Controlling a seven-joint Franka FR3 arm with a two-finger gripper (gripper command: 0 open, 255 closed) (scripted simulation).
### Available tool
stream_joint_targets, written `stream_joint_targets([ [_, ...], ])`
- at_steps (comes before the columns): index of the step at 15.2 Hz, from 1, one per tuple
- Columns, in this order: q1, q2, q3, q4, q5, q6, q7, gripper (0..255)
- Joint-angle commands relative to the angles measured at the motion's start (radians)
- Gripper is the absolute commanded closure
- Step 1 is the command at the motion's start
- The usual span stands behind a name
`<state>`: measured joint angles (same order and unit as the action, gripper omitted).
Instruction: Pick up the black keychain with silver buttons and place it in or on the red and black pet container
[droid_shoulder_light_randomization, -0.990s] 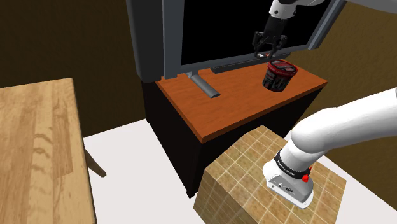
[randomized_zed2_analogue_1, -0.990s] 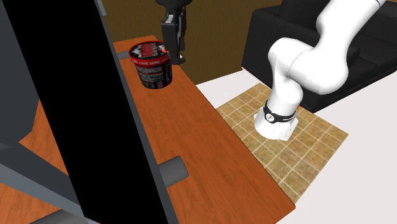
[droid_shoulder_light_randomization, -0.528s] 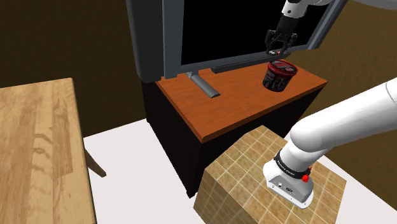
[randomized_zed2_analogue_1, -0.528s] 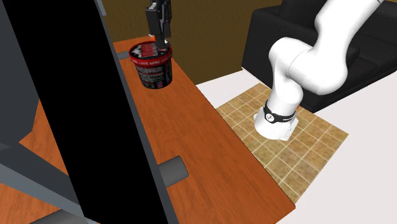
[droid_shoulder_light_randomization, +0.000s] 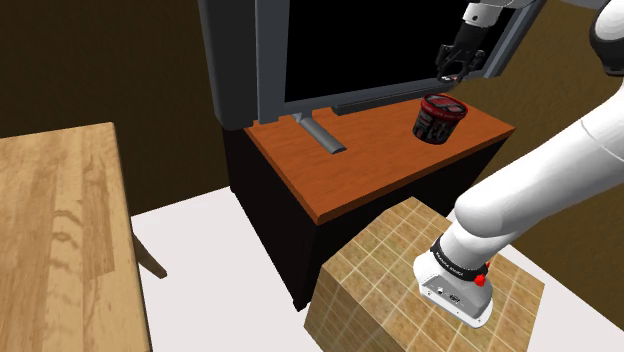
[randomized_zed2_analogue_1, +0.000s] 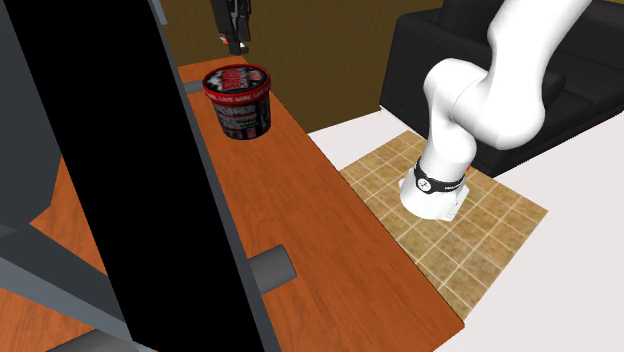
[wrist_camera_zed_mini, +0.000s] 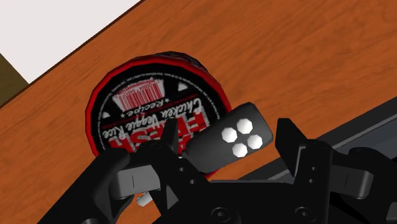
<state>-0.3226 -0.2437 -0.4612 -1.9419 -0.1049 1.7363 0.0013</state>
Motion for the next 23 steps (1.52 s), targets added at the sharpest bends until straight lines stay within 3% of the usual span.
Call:
stream_joint_targets([
  [1,-0.014,0.094,-0.057,0.095,0.034,-0.005,-0.086,255],
  [17,-0.022,0.107,-0.066,-0.108,0.036,0.209,-0.089,255],
  [23,-0.022,0.107,-0.066,-0.108,0.036,0.209,-0.089,255],
])
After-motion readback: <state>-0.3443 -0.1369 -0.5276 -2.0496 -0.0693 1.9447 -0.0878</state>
